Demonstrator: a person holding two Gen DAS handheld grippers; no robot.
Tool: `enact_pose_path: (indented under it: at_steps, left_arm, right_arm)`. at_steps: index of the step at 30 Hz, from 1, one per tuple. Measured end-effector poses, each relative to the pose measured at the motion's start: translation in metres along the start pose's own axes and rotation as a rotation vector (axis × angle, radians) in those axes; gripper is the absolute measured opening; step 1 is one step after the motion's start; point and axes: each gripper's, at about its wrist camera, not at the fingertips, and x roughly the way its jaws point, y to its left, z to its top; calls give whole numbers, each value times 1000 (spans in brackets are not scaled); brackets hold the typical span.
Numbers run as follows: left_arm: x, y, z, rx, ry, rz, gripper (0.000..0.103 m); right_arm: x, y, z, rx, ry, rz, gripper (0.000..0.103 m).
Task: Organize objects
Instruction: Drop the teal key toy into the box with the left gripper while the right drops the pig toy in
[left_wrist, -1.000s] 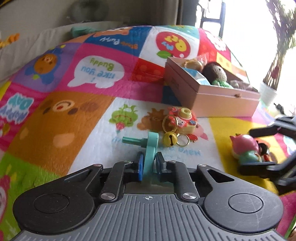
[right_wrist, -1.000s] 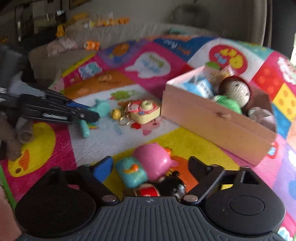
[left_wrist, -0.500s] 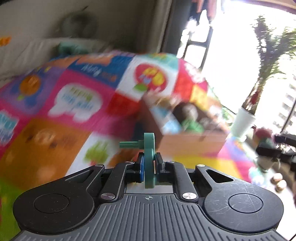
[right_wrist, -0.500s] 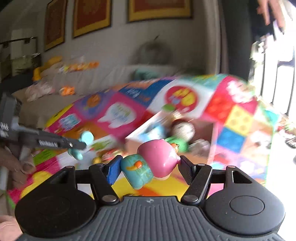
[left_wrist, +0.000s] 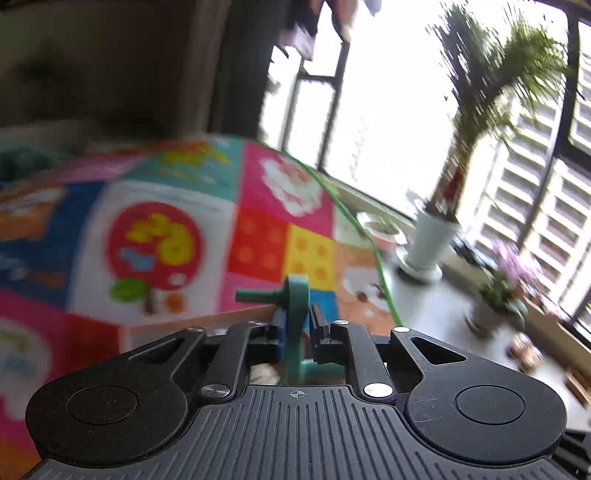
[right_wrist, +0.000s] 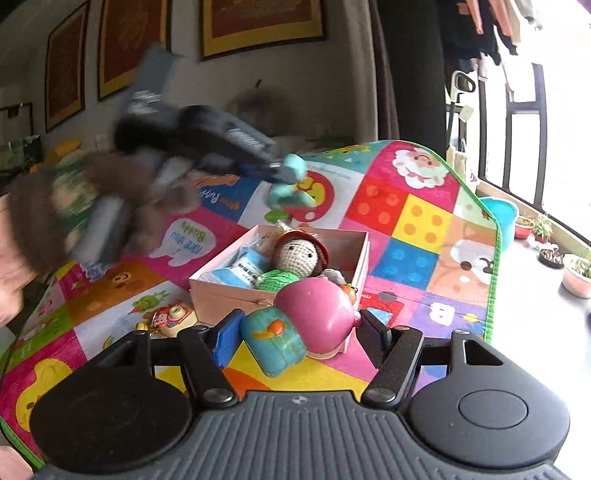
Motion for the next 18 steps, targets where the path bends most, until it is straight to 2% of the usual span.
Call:
enact_pose_path:
  at_steps: [1,3,4,6,9,13,15,18]
  left_arm:
    - [15,2,2,1,30,-10,21]
    - [41,9,3,-8,79,35,21]
    - [49,14,1,-14,80,64,21]
    - [47,24,-6,-36,20,94,21]
    - [25,42,-23,-103,-27,71,21]
    - [-25,56,-65,-155,-86,20,21]
    - [-57,55,-92,-160,-113,-2,21]
    - [-94,54,-133,-165,-116,18,21]
  right_arm:
    - [1,-4,-2,12,2,-2,66]
    - [8,-12,-7,42,18,-4,66]
    - [11,-16,-10,59,28,-4,66]
    - [15,-22,-15,87,38,-13,66]
    - [16,-31,-19,119,39,-9,66]
    - [25,-34,-8,136,50,-9,66]
    - [35,-35,7,146,43,-9,66]
    - [63,-42,46,182,43,-18,66]
